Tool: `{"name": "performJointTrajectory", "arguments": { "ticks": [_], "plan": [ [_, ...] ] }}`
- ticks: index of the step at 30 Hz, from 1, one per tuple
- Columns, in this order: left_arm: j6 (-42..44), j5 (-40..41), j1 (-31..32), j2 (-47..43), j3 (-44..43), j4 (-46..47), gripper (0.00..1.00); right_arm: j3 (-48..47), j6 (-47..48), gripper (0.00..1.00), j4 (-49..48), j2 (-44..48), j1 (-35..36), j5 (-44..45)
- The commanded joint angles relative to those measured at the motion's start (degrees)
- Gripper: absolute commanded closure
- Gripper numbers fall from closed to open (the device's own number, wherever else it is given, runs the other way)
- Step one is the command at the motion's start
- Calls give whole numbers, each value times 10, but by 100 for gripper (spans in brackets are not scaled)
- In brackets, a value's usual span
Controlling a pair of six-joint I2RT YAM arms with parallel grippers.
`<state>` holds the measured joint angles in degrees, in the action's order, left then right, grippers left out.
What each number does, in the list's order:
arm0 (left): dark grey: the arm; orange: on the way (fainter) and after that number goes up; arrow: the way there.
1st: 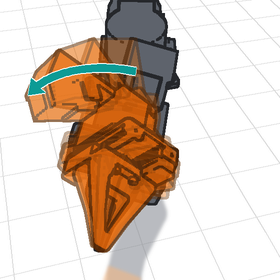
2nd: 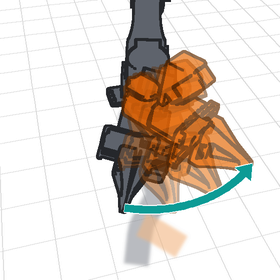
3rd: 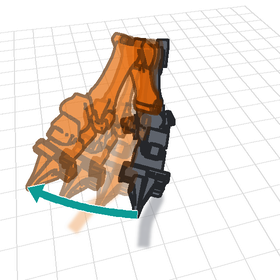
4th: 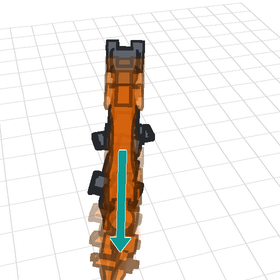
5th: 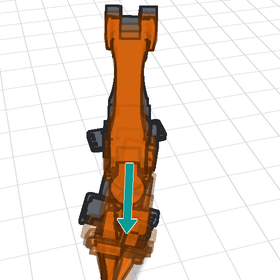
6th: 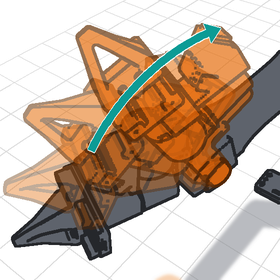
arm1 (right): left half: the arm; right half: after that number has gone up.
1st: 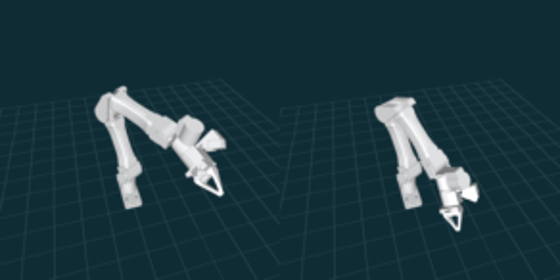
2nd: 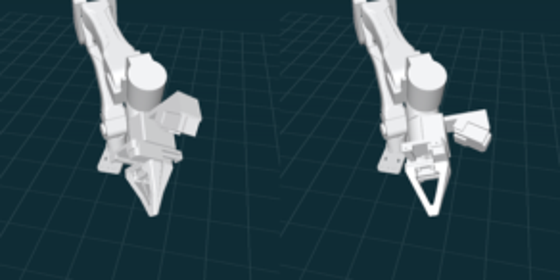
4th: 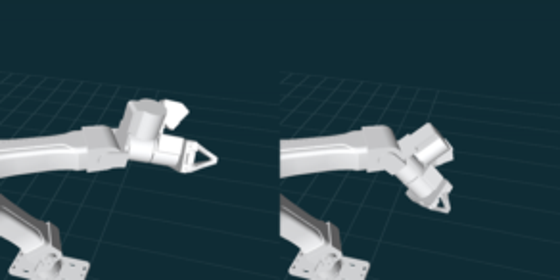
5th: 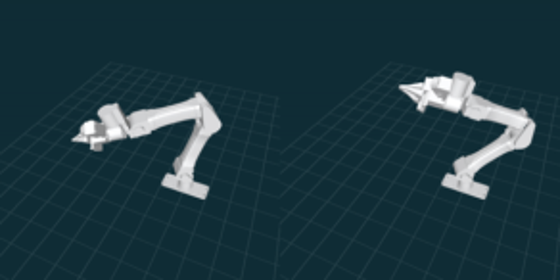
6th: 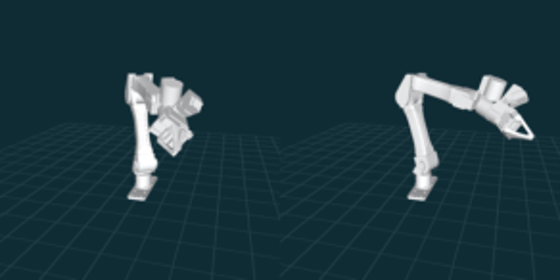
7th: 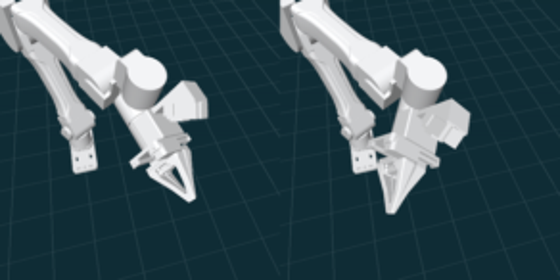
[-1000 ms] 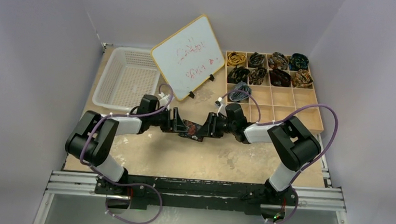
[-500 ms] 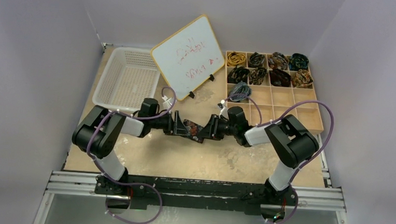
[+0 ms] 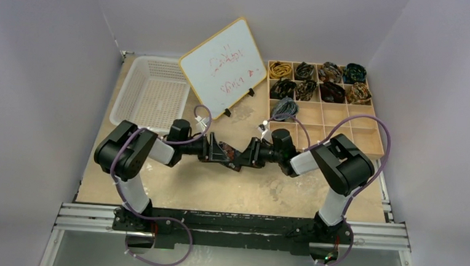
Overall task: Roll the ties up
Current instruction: Pick up the tie at the center of the board.
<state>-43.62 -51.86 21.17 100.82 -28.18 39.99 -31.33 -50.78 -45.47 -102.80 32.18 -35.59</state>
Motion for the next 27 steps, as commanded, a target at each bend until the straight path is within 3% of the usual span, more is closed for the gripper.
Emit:
{"name": "performJointTrajectory", "arguments": {
  "ticks": [1, 6, 15, 27],
  "plan": [
    [-36, -16, 13, 23, 5, 79, 40, 18, -3, 59, -14, -19, 4, -15],
    [-31, -19, 19, 23, 7, 74, 46, 20, -6, 59, -15, -21, 5, -16],
    [2, -32, 27, -9, 7, 40, 67, 9, -2, 56, 2, -2, 4, -18],
    [46, -45, 27, -72, -3, -46, 75, -5, 88, 24, 110, 147, -17, 10]
  ]
}}
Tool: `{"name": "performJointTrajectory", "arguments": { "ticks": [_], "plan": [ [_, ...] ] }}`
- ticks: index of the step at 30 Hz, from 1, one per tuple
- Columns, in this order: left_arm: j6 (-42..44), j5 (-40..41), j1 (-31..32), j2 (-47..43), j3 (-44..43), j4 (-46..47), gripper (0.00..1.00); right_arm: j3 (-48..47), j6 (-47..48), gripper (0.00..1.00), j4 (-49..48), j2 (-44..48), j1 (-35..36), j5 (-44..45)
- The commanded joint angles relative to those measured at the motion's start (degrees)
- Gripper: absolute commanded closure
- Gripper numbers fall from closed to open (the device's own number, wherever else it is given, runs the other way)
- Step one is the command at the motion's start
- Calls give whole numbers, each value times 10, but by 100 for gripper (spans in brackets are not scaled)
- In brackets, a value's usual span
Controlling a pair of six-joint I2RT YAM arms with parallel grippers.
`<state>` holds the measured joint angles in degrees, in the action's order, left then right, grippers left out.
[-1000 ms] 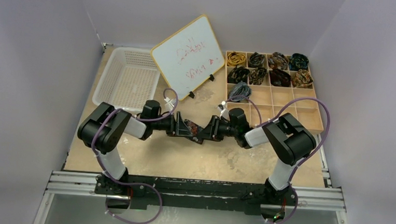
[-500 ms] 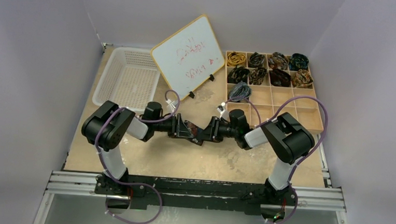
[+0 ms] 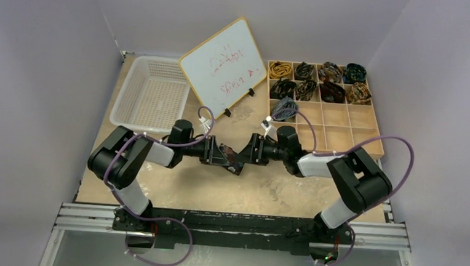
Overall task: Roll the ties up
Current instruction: Pick up the tie at the center of the board.
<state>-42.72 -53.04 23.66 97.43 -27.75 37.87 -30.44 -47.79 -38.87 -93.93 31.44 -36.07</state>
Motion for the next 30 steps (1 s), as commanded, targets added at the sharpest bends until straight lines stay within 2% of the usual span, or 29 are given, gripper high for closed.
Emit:
{"name": "performJointTrajectory", "arguments": {
  "ticks": [1, 7, 12, 15, 18, 23, 30],
  "plan": [
    [45, -34, 2, -48, -9, -38, 76, -14, 75, 21, 52, 73, -10, 17],
    [76, -68, 2, -142, -12, -115, 76, -18, 126, 15, 56, 156, -13, -38],
    [113, -106, 10, -241, -32, -216, 76, -33, 125, 5, 34, 216, -13, -123],
    [115, -114, 31, -281, -48, -239, 76, -53, 122, 1, 25, 250, -12, -162],
    [116, -115, 44, -301, -69, -261, 76, -73, 128, 1, 41, 273, -12, -199],
    [129, -125, 54, -299, -107, -293, 76, -91, 170, 1, 111, 274, -11, -199],
    [147, -131, 68, -297, -133, -328, 76, -105, 194, 1, 147, 262, 12, -213]
  ]
}}
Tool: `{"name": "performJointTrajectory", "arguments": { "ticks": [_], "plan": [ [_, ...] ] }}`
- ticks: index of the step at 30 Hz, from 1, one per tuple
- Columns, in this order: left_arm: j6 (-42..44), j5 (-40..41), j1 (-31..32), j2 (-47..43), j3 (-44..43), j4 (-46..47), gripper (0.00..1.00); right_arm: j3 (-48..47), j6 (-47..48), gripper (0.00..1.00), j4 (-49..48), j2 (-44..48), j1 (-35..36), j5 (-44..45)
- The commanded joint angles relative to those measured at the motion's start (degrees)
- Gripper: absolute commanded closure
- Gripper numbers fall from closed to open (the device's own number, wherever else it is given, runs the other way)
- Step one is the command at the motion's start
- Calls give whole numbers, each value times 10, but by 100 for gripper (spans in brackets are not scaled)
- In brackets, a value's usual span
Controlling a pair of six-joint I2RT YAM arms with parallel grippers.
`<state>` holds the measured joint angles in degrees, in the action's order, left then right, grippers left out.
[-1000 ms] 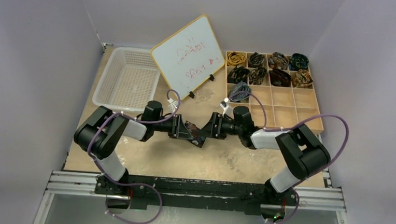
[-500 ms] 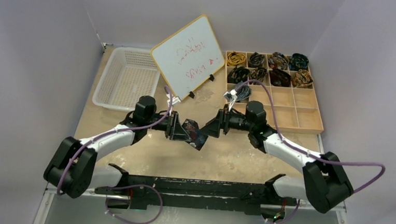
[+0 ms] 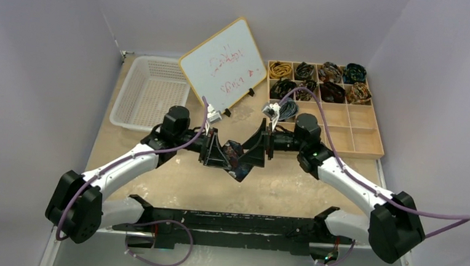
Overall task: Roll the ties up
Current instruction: Pick up the tie at the center of the board, then place the tie in the storage box.
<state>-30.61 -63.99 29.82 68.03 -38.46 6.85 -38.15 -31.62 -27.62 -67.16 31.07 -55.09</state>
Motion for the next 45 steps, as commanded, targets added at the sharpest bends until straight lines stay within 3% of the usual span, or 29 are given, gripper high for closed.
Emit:
{"name": "performJointTrajectory", "arguments": {
  "ticks": [1, 8, 16, 22, 32, 35, 38, 43, 45],
  "plan": [
    [26, -22, 8, -2, -26, -17, 76, -34, 39, 1, 44, -12, 19, -28],
    [29, -24, 13, 1, -30, -22, 76, -68, 86, 4, 103, -52, 58, -35],
    [45, -28, 13, 2, -36, -40, 77, -69, 119, 26, 138, -55, 65, -49],
    [46, -40, 12, -2, -38, -38, 77, -68, 119, 32, 144, -57, 67, -63],
    [39, -40, 13, -7, -36, -28, 76, -65, 102, 51, 122, -63, 73, -82],
    [40, -37, 13, -8, -36, -31, 73, -65, 99, 58, 121, -60, 73, -85],
    [33, -24, 13, -9, -36, -28, 70, -61, 94, 60, 115, -59, 73, -82],
    [21, -7, 13, -7, -37, -24, 58, -46, 76, 61, 94, -65, 73, -86],
    [17, 5, 13, -8, -37, -27, 48, -40, 74, 61, 90, -65, 73, -82]
  ]
}}
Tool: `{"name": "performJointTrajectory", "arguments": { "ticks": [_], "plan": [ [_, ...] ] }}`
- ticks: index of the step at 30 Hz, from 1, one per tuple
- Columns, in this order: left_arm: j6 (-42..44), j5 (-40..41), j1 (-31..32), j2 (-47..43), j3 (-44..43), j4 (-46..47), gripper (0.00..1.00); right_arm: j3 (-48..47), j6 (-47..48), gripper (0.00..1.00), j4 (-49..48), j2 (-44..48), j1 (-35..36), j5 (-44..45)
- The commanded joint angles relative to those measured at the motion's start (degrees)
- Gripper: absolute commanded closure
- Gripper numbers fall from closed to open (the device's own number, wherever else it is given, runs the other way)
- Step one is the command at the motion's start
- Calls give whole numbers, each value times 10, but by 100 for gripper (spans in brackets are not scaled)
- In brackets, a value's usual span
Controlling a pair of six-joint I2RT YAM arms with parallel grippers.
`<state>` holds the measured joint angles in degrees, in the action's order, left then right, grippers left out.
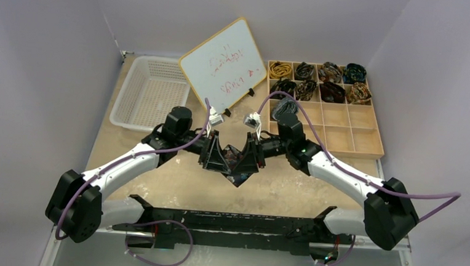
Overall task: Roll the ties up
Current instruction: Place the tie in the storage box.
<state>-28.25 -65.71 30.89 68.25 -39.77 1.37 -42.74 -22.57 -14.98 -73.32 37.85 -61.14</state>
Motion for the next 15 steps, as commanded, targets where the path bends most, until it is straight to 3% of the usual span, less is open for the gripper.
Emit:
{"name": "performJointTrajectory", "arguments": {
  "ticks": [1, 10, 15],
  "plan": [
    [-7, 30, 2, -13, -25, 27, 45, 10, -17, 61, -39, -3, 5, -21],
    [-21, 137, -5, -43, -26, -3, 22, 26, -43, 61, -63, -27, 5, 4],
    [-28, 280, -18, -83, -30, -81, 19, 22, -59, 66, -58, -62, 4, 32]
  ]
}}
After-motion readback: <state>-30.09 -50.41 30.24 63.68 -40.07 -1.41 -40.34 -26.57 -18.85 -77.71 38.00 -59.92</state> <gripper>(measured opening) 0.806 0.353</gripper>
